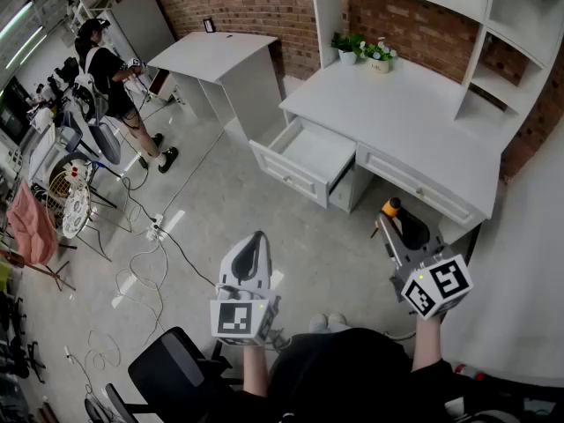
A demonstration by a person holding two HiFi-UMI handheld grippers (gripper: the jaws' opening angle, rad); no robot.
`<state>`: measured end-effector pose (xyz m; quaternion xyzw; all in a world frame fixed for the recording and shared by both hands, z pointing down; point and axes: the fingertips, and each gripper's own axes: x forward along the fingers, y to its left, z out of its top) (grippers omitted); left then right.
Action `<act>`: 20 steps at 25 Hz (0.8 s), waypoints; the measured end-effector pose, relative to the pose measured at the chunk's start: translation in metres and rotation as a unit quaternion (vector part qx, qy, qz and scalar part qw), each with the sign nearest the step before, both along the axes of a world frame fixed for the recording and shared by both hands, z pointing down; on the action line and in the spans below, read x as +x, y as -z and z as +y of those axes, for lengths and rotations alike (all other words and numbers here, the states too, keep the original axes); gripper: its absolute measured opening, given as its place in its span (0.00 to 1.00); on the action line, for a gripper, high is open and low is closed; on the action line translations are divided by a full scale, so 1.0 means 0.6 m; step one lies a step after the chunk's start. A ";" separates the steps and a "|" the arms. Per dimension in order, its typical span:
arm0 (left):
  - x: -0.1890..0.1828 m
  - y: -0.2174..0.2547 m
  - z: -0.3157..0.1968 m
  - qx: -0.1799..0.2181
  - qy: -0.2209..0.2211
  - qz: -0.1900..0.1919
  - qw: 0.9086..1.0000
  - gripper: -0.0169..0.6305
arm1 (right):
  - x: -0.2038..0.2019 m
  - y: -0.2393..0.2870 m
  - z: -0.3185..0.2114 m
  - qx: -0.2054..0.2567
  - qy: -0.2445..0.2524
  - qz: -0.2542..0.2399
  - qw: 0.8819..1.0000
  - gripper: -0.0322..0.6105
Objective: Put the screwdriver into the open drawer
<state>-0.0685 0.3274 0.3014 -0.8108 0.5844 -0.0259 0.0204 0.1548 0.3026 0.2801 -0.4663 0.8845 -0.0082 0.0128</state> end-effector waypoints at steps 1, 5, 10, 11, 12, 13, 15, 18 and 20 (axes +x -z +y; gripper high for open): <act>0.000 -0.001 0.001 0.001 -0.001 -0.001 1.000 0.04 | 0.000 -0.002 0.001 -0.001 0.001 0.001 1.000 0.22; -0.002 -0.004 0.003 -0.006 0.002 -0.006 1.000 0.04 | -0.001 -0.004 0.003 -0.002 0.001 0.004 1.000 0.22; -0.003 -0.006 0.003 -0.010 0.005 -0.007 1.000 0.04 | -0.002 -0.005 0.002 0.000 0.002 0.005 1.000 0.22; -0.001 -0.007 0.003 -0.005 0.002 -0.005 1.000 0.04 | -0.001 -0.007 0.002 0.000 0.002 0.005 1.000 0.22; 0.001 -0.009 0.002 -0.003 0.000 -0.006 1.000 0.04 | 0.000 -0.008 0.000 0.000 0.002 0.005 1.000 0.22; 0.003 -0.012 -0.001 -0.004 -0.001 -0.010 1.000 0.04 | 0.003 -0.010 -0.003 0.000 0.002 0.006 1.000 0.22; 0.009 -0.018 -0.009 -0.007 -0.002 -0.015 1.000 0.04 | 0.008 -0.011 -0.012 -0.002 0.003 0.006 1.000 0.22; 0.017 -0.023 -0.015 -0.014 -0.001 -0.019 1.000 0.04 | 0.010 -0.008 -0.018 -0.002 0.007 0.003 1.000 0.22; 0.024 -0.025 -0.018 -0.017 0.000 -0.020 1.000 0.04 | 0.013 -0.006 -0.022 -0.002 0.008 -0.001 1.000 0.22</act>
